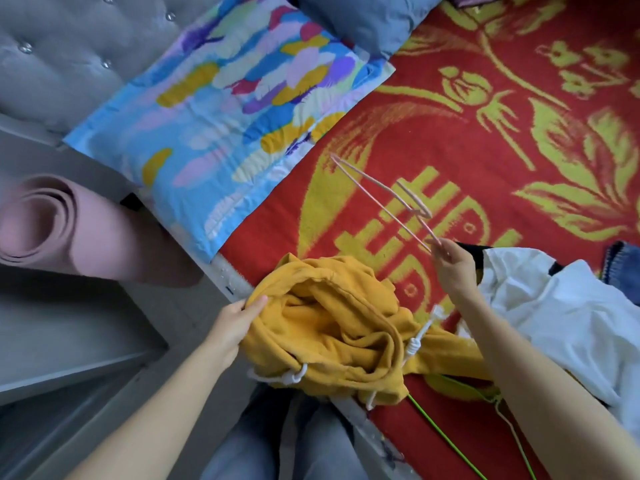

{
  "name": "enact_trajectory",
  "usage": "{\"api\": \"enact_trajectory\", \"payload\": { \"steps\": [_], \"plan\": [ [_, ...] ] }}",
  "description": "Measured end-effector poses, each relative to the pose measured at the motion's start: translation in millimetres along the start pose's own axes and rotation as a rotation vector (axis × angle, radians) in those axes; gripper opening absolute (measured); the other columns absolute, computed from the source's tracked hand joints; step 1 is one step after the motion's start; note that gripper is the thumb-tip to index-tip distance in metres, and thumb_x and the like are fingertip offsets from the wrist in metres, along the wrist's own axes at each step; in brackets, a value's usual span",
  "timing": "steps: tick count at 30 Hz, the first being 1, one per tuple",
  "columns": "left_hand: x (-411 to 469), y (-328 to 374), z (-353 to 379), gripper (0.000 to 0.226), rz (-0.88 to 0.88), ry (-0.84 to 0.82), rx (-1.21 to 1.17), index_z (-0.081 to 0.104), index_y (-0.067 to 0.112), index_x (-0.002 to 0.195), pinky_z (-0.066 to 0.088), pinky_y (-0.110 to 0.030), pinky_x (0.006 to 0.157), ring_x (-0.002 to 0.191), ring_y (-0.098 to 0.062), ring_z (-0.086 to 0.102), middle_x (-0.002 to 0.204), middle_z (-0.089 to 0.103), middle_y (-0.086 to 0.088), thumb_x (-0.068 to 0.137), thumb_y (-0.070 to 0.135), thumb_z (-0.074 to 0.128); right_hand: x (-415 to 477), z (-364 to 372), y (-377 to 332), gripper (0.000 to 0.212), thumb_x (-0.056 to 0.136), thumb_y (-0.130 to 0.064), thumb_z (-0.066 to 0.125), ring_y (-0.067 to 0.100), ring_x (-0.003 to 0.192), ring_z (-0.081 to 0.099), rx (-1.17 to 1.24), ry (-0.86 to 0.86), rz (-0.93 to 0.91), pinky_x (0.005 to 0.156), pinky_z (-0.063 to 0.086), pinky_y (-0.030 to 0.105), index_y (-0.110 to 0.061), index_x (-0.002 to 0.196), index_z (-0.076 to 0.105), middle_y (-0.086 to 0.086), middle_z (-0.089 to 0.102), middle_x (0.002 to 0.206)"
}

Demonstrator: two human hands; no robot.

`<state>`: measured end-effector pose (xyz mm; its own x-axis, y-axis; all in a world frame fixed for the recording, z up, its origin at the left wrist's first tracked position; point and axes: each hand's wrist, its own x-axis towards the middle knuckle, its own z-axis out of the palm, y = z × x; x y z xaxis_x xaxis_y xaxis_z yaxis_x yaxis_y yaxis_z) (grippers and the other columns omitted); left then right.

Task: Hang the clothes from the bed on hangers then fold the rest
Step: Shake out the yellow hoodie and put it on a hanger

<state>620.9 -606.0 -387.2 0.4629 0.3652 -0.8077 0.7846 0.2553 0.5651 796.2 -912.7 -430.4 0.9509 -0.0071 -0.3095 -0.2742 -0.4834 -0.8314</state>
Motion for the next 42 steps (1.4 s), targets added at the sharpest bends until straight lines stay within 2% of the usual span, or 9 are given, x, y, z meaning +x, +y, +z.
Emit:
{"api": "enact_trajectory", "payload": {
  "steps": [9,16,20,22,25,28,33,38,42],
  "plan": [
    [-58.3,97.9,20.4,0.019,0.322,-0.190,-0.104,0.068,0.016,0.089,0.053,-0.032,0.071,0.077,-0.019,0.068,0.081,0.073,-0.005,0.088,0.033,0.060,-99.1,-112.2,-117.4,0.034,0.087,-0.014,0.059,0.005,0.058,0.060,0.382,-0.160,-0.125,0.058,0.052,0.018,-0.022,0.120,0.055,-0.009,0.063,0.062],
    [-122.1,182.4,13.4,0.018,0.625,-0.307,-0.260,0.066,0.013,0.090,0.055,-0.020,0.057,0.065,-0.007,0.068,0.073,0.073,0.002,0.094,0.025,0.053,-106.5,-138.7,-157.9,0.048,0.093,-0.031,0.056,0.017,0.049,0.036,-0.029,0.146,0.010,0.047,0.028,0.025,0.016,0.087,0.063,0.011,0.046,0.062],
    [-158.9,211.9,7.0,0.023,0.728,-0.364,-0.264,0.068,0.013,0.090,0.057,-0.024,0.061,0.068,-0.011,0.069,0.075,0.073,-0.001,0.093,0.030,0.053,-134.1,-163.6,-169.2,0.027,0.093,-0.010,0.056,0.008,0.037,0.038,0.030,0.208,-0.223,0.041,0.033,0.019,0.003,0.071,0.065,0.000,0.046,0.043],
    [-178.6,226.4,6.2,0.027,0.767,-0.406,-0.269,0.071,0.011,0.083,0.056,-0.025,0.056,0.066,-0.012,0.070,0.074,0.073,-0.003,0.093,0.030,0.054,-151.1,-188.5,-181.4,0.014,0.090,0.001,0.056,0.008,0.044,0.051,0.276,0.101,-0.308,0.046,0.043,0.017,-0.008,0.092,0.066,0.000,0.057,0.050],
    [-210.6,250.0,6.2,0.028,0.886,-0.513,-0.236,0.078,0.017,0.074,0.056,-0.025,0.057,0.071,-0.013,0.071,0.078,0.074,-0.004,0.082,0.035,0.058,-170.2,-217.9,-200.0,0.048,0.083,-0.001,0.060,0.008,0.058,0.055,0.310,-0.104,-0.352,0.056,0.047,0.017,-0.029,0.121,0.053,0.000,0.059,0.066],
    [-238.9,270.6,7.7,0.025,0.997,-0.588,-0.224,0.078,0.022,0.077,0.056,-0.026,0.060,0.076,-0.014,0.071,0.083,0.074,-0.003,0.073,0.040,0.062,-183.0,-222.4,-222.5,0.030,0.088,-0.010,0.058,0.004,0.049,0.038,0.102,0.006,-0.418,0.047,0.032,0.012,-0.023,0.115,0.060,-0.010,0.047,0.052],
    [-250.6,283.4,12.7,0.031,1.022,-0.559,-0.211,0.077,0.021,0.083,0.057,-0.031,0.063,0.080,-0.019,0.072,0.089,0.074,-0.006,0.070,0.047,0.066,-206.3,-242.9,-249.2,0.017,0.090,-0.002,0.055,-0.001,0.032,0.031,0.334,0.232,-0.523,0.035,0.023,0.006,-0.009,0.092,0.071,-0.011,0.041,0.036],
    [-256.7,282.8,26.2,0.026,0.998,-0.545,-0.220,0.078,0.022,0.075,0.056,-0.029,0.059,0.075,-0.018,0.072,0.084,0.074,-0.006,0.071,0.044,0.065,-230.6,-285.1,-258.0,0.051,0.050,-0.062,0.080,0.005,0.039,0.022,0.141,-0.006,-0.511,0.039,0.013,0.017,-0.021,0.081,0.079,-0.007,0.034,0.044],
    [-272.9,282.0,39.3,0.028,1.020,-0.578,-0.195,0.077,0.017,0.074,0.055,-0.026,0.053,0.070,-0.016,0.071,0.079,0.074,-0.005,0.075,0.041,0.063,-228.3,-279.9,-261.8,0.012,0.070,-0.025,0.070,0.007,0.047,0.034,-0.053,-0.074,-0.490,0.046,0.027,0.014,-0.020,0.078,0.079,0.003,0.041,0.054]
  ]
}}
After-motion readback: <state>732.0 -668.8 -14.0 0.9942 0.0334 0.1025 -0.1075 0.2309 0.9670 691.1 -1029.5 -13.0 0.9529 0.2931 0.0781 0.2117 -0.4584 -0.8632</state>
